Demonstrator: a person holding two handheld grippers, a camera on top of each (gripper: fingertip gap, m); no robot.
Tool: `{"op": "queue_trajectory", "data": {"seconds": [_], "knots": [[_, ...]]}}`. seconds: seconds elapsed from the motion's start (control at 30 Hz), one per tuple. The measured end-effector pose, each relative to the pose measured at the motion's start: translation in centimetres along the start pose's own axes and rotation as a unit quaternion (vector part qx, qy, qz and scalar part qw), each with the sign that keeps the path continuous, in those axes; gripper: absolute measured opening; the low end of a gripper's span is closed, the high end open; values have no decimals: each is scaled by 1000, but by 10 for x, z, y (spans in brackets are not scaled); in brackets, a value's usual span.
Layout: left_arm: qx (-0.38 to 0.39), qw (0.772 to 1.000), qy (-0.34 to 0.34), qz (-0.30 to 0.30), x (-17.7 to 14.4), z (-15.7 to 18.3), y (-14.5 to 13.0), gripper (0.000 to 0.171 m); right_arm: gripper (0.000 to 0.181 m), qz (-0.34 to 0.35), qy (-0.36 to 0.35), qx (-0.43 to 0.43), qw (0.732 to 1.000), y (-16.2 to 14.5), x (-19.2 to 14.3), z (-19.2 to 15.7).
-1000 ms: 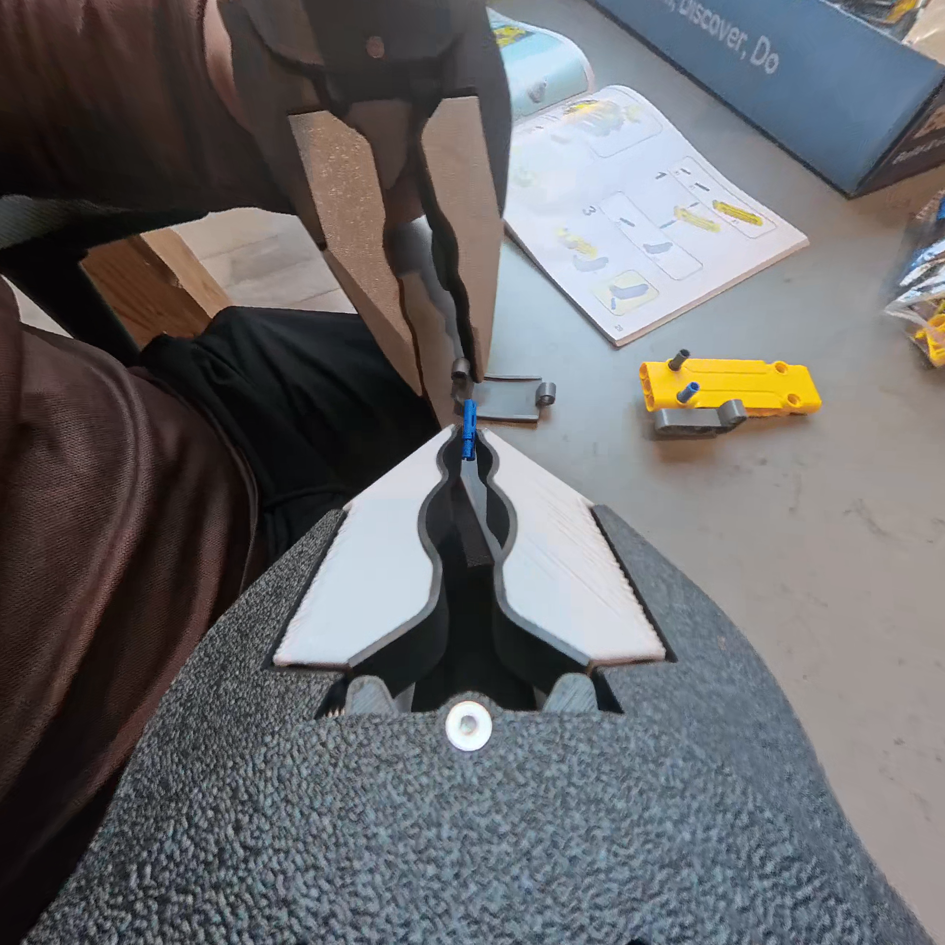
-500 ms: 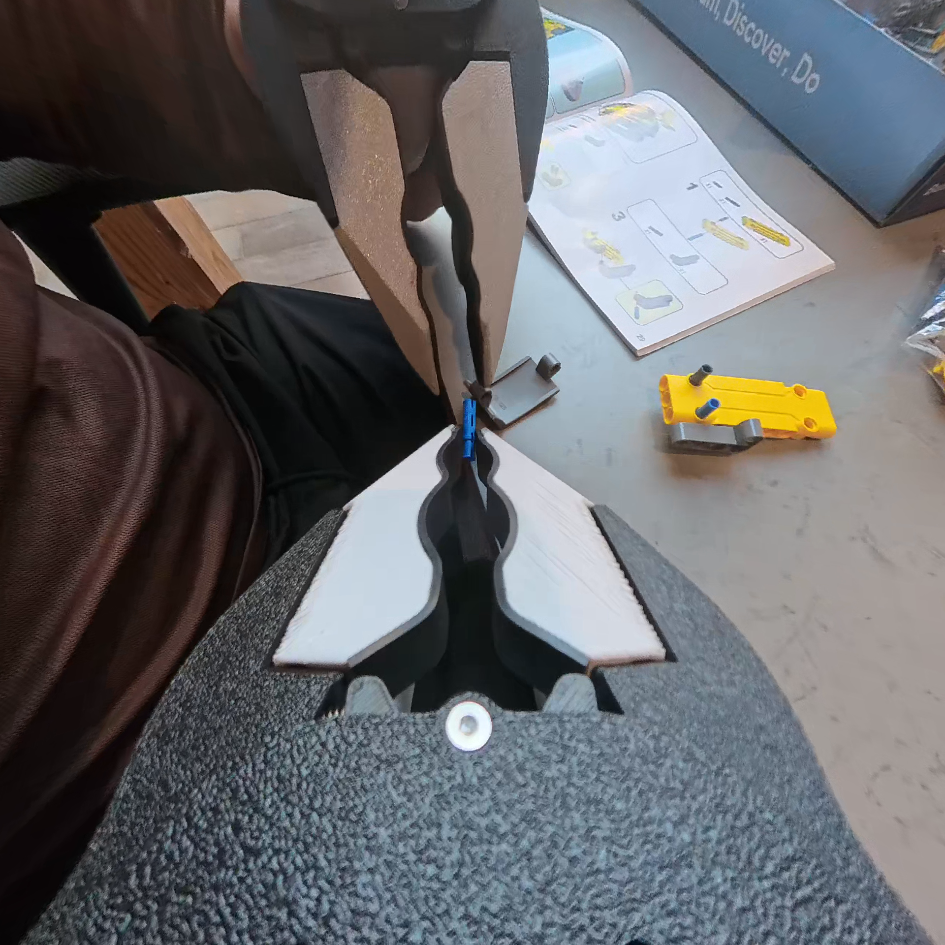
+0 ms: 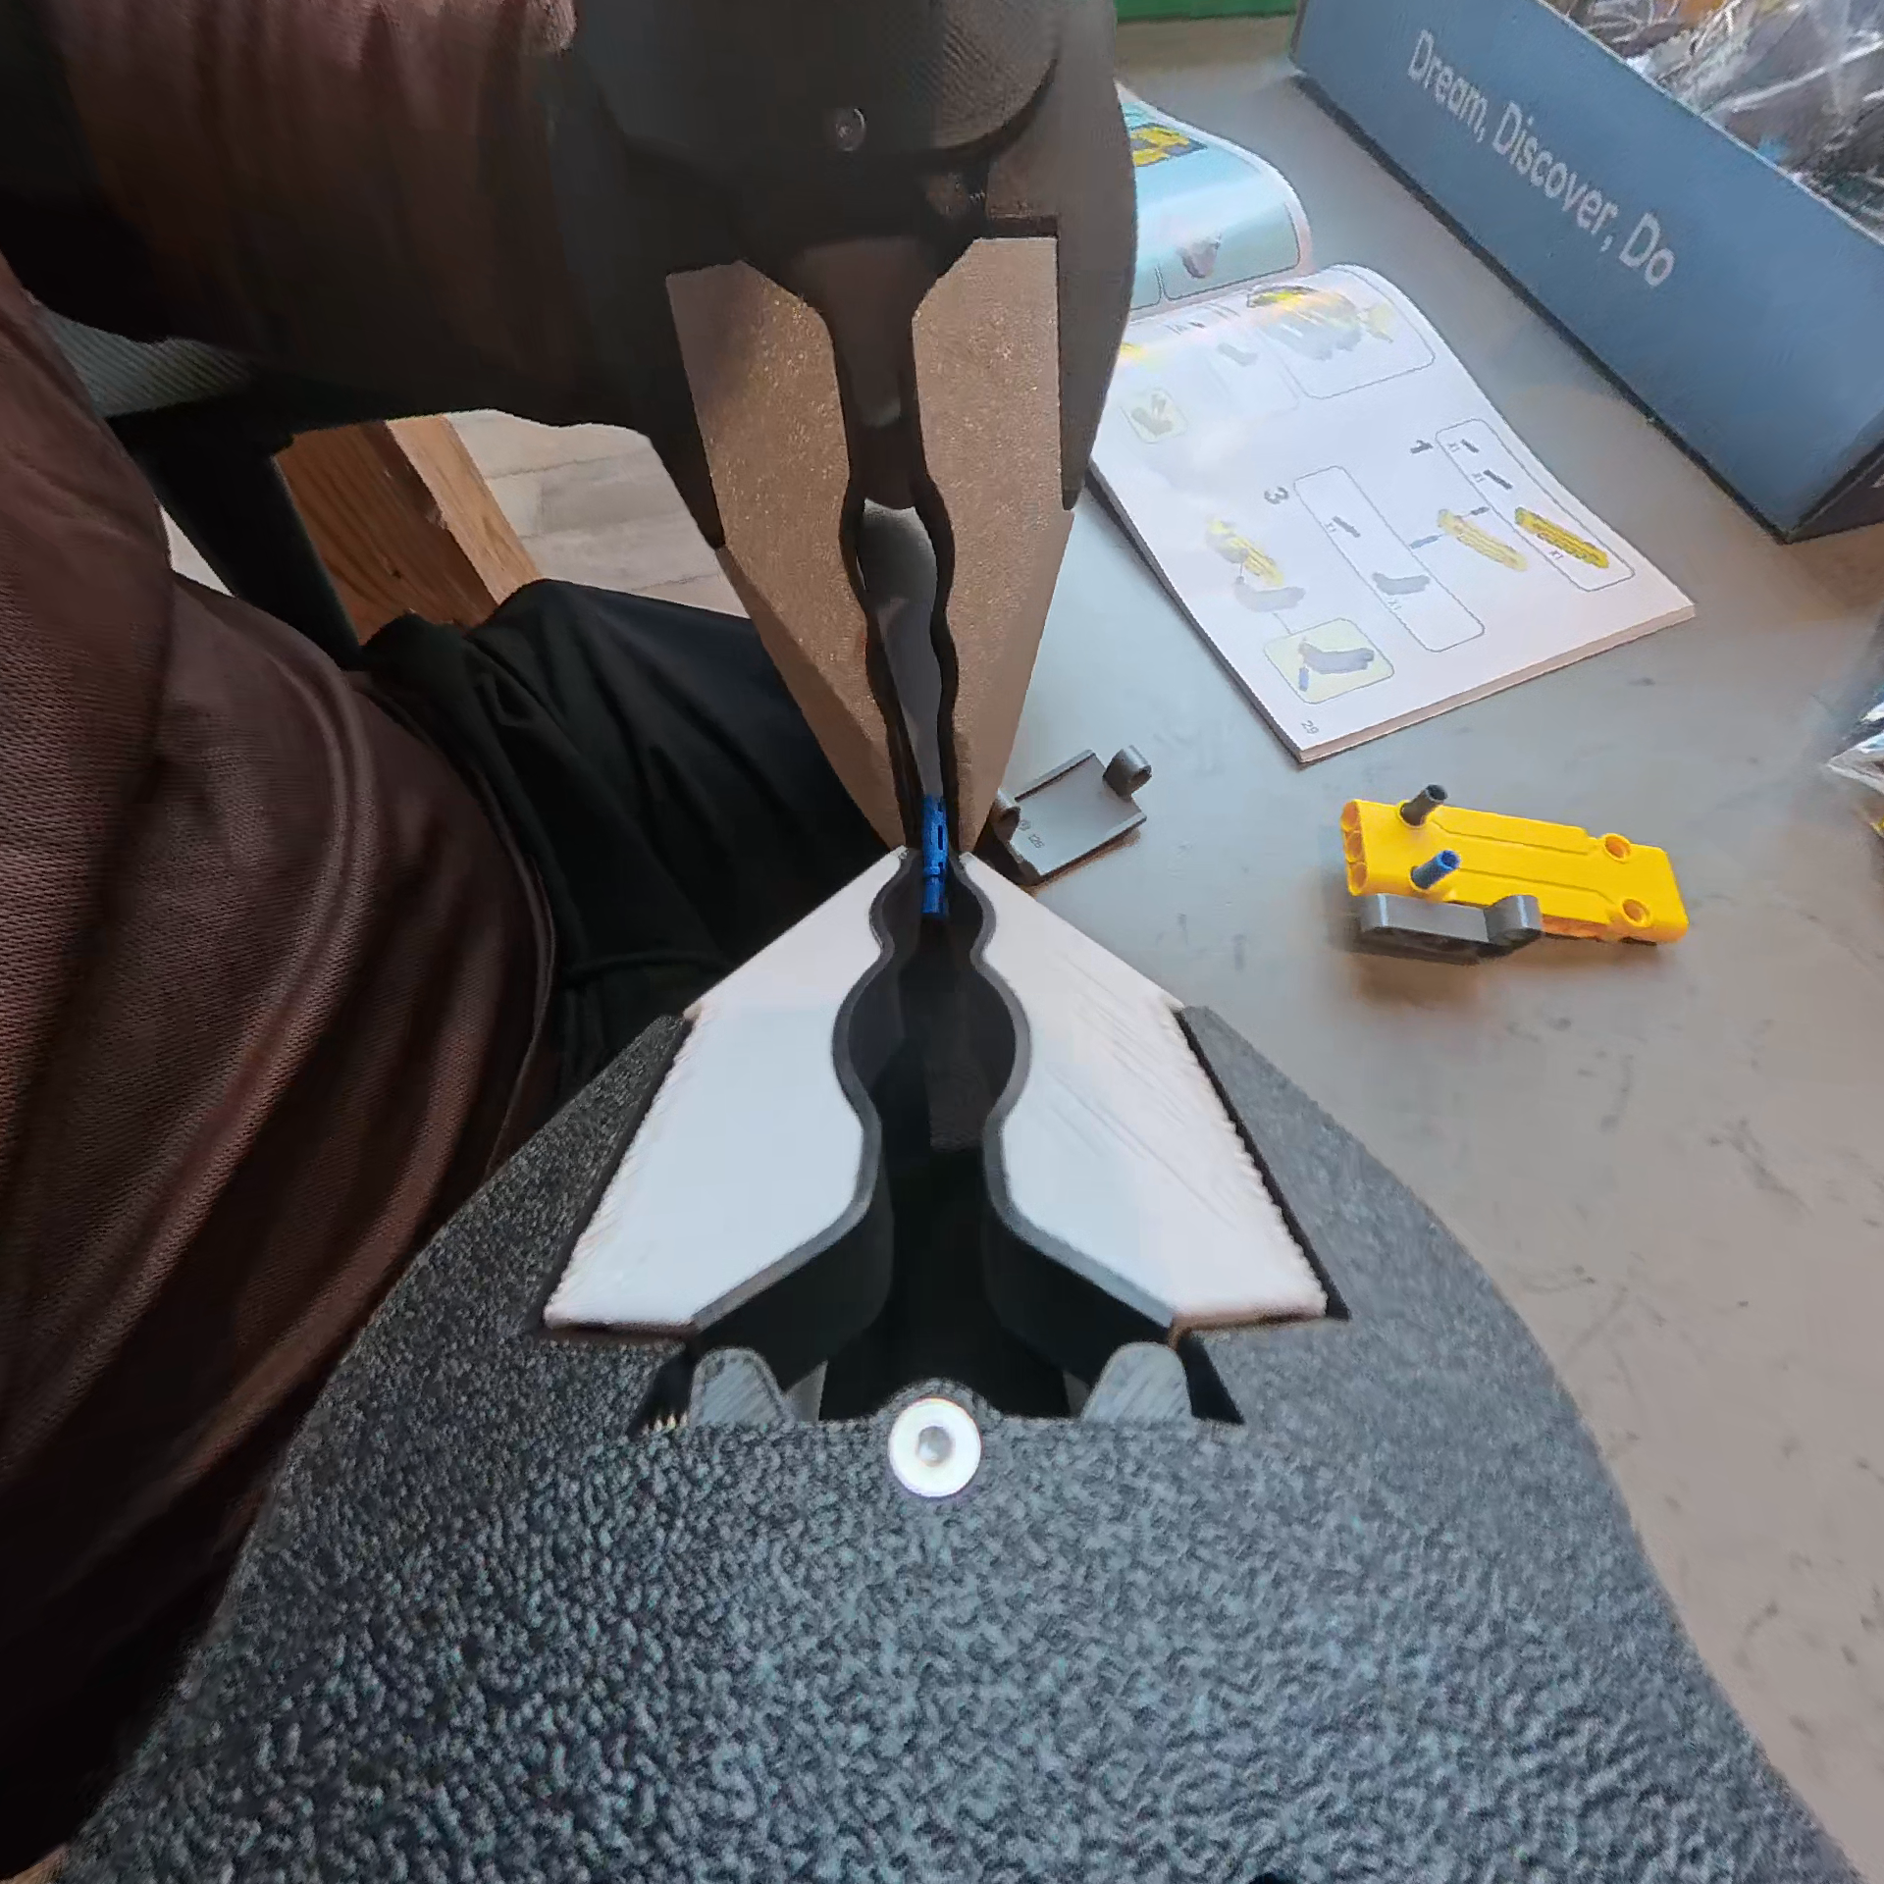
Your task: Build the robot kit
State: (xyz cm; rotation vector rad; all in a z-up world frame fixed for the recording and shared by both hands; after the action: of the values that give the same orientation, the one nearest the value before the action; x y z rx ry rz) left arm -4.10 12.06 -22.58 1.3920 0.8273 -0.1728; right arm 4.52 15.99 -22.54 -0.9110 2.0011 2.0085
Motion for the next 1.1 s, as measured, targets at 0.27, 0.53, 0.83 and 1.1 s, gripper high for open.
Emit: {"op": "queue_trajectory", "data": {"seconds": [0.27, 0.53, 0.83, 1.1], "knots": [[25, 999, 16, 23, -5, 1, 1, 1, 5, 14, -21, -34, 999, 4, 0, -3], [121, 976, 90, 156, -26, 10, 18, 1, 6, 143, 60, 29, 987, 25, -19, -6], [136, 968, 114, 180, -25, 9, 19, 1, 5, 141, 25, -10, 990, 27, -22, -7], [-52, 996, 40, 54, -18, -5, -3, 16, 5, 86, -15, -34, 996, 10, -16, 0]]}}
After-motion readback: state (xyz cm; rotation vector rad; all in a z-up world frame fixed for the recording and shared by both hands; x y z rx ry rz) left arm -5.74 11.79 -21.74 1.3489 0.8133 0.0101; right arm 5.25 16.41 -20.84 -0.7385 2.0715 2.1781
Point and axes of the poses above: each gripper's, where its closed fingertips meet, x out along the fingers, y out of its top, z = x × y across the jaws, the point moved 6 cm from there along -x, back along the fingers, and after that the axes turned 4 degrees about x, right-handed, at the moved point
